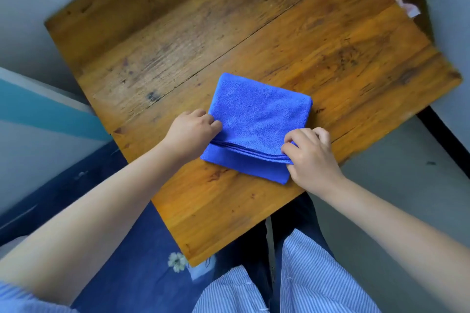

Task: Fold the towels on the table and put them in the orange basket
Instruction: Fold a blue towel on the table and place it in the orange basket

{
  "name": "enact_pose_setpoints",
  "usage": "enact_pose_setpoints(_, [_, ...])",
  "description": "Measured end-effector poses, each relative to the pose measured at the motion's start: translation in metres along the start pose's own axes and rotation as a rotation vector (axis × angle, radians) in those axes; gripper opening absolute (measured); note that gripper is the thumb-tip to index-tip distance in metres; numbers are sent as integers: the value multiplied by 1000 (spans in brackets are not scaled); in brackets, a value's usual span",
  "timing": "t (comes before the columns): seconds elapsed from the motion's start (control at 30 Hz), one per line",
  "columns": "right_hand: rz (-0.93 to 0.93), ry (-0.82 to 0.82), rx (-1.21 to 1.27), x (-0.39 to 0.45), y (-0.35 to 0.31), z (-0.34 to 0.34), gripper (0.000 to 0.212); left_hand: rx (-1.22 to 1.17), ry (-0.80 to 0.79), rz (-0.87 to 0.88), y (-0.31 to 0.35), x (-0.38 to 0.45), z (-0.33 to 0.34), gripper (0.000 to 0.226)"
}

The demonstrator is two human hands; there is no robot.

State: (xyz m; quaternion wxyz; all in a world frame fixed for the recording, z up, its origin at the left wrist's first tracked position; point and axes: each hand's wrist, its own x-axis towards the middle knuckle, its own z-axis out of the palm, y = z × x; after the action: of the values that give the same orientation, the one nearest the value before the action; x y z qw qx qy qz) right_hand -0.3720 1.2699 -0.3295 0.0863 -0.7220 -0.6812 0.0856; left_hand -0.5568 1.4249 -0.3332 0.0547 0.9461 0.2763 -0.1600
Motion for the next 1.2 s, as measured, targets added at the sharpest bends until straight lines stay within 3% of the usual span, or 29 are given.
enact_pose_setpoints(0.17, [-40,58,31,-18,-14,17,15,88,59,135,8,-21,1,41])
enact_pose_setpoints(0.33, [-69,80,3,-30,-18,31,14,95,46,163,11,-34,17,40])
enact_pose_setpoints(0.43, [-73,0,-45,-38,-20,38,20,82,98,143,8,-37,29,38])
enact_pose_setpoints(0.53, [-73,-131,-106,-43,-21,36,28,87,2,89,10,-42,35,30])
enact_pose_setpoints(0.63, [-118,-141,-82,-43,-15,28,27,91,-238,-45,9,-41,34,25])
enact_pose_setpoints(0.67, [-124,-117,-52,-41,-12,24,25,67,-240,-69,9,-41,31,23])
enact_pose_setpoints(0.7, [-126,-73,-26,-36,-9,21,22,48,-199,-84,11,-39,24,22])
enact_pose_setpoints(0.77, [-82,25,-4,-18,-5,16,32,-76,38,-88,16,-32,16,20])
enact_pose_setpoints(0.87, [109,69,42,26,-5,16,35,-282,302,-122,27,-2,9,32])
enact_pose_setpoints(0.93, [257,-37,70,51,-6,24,42,-370,195,-240,34,21,10,46])
enact_pose_setpoints(1.0, [293,-106,46,67,-8,38,48,-381,103,-308,40,39,21,54])
enact_pose_setpoints(1.2, [109,-257,-66,65,12,58,52,-319,43,-348,41,45,53,61])
